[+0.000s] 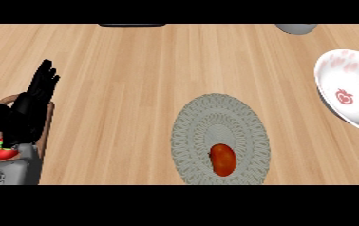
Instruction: Pick the lemon from the placemat and place it in the bowl
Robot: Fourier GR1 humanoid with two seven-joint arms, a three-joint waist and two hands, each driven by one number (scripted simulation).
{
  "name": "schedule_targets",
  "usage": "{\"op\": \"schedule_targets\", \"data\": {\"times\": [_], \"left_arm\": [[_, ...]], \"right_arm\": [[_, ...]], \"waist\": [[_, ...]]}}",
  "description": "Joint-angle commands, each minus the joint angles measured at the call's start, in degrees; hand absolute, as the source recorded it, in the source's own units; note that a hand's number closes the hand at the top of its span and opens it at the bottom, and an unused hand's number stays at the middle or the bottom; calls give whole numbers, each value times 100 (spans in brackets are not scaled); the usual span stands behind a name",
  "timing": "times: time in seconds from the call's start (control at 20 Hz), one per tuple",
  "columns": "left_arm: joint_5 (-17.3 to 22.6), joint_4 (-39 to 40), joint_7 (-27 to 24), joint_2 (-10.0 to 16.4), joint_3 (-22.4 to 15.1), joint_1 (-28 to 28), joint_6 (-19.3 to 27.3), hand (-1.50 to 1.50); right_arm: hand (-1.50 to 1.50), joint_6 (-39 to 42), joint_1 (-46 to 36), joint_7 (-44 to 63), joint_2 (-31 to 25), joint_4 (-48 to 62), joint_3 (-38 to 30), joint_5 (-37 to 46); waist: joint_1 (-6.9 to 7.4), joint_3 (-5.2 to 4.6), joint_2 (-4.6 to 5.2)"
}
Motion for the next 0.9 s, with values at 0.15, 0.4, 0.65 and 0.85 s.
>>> {"op": "schedule_targets", "data": {"times": [0.15,0.4,0.65,0.85], "left_arm": [[23,284,128,103,112,-429,-88,0],[-84,18,-84,-50,-14,-41,-46,0],[-50,-72,105,-75,-70,-60,-123,0],[-65,49,34,-85,-40,-170,-125,0]], "right_arm": [[150,-338,-466,-991,-384,1751,-586,-397],[150,-1080,-916,-2124,-644,3803,-693,-190],[150,-1720,-1695,-2979,-973,5596,-725,-23],[150,-2195,-2220,-3578,-1166,6880,-650,164]], "waist": [[49,3,19],[127,7,37],[181,10,50],[172,9,54]]}}
